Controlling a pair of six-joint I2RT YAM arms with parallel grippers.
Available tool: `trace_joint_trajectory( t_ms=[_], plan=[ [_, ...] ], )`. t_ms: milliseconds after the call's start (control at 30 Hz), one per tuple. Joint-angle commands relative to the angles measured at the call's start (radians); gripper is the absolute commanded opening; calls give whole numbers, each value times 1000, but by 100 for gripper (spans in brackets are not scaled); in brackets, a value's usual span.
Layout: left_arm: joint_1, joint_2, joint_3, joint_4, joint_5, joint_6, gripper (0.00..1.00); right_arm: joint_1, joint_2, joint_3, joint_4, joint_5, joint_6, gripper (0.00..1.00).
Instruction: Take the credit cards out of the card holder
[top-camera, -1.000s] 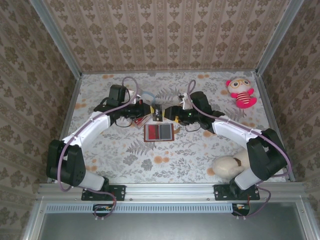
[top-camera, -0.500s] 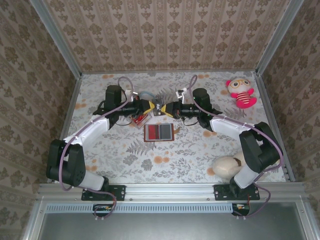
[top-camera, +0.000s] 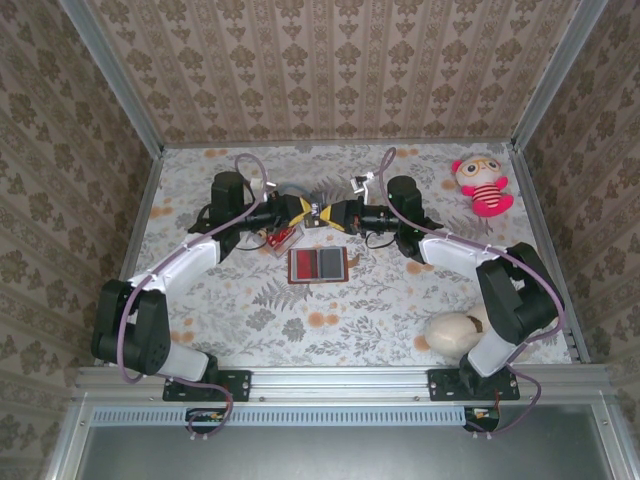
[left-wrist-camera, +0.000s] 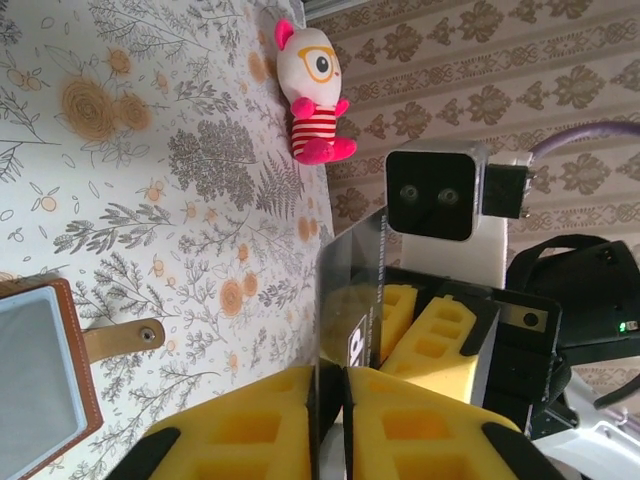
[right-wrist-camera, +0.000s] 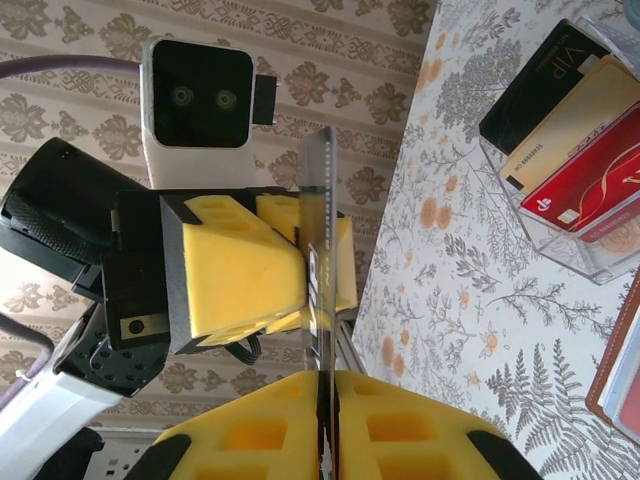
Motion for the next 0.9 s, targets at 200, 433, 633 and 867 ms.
trace_joint_trajectory(
  t_ms=[200, 433, 633, 867],
  plan=[
    [-3, -32, 94, -267, -77, 248, 0, 16, -82, 0, -309, 121, -199, 49],
    [7, -26, 243, -660, -366, 610, 0, 18, -190, 22, -605, 363, -359, 77],
    [16, -15, 317, -770, -585, 940, 0, 15, -240, 12, -750, 519, -425, 95],
    [36, 40, 373, -733, -771, 1227, 0, 5, -256, -13, -764, 574, -458, 100]
  ],
)
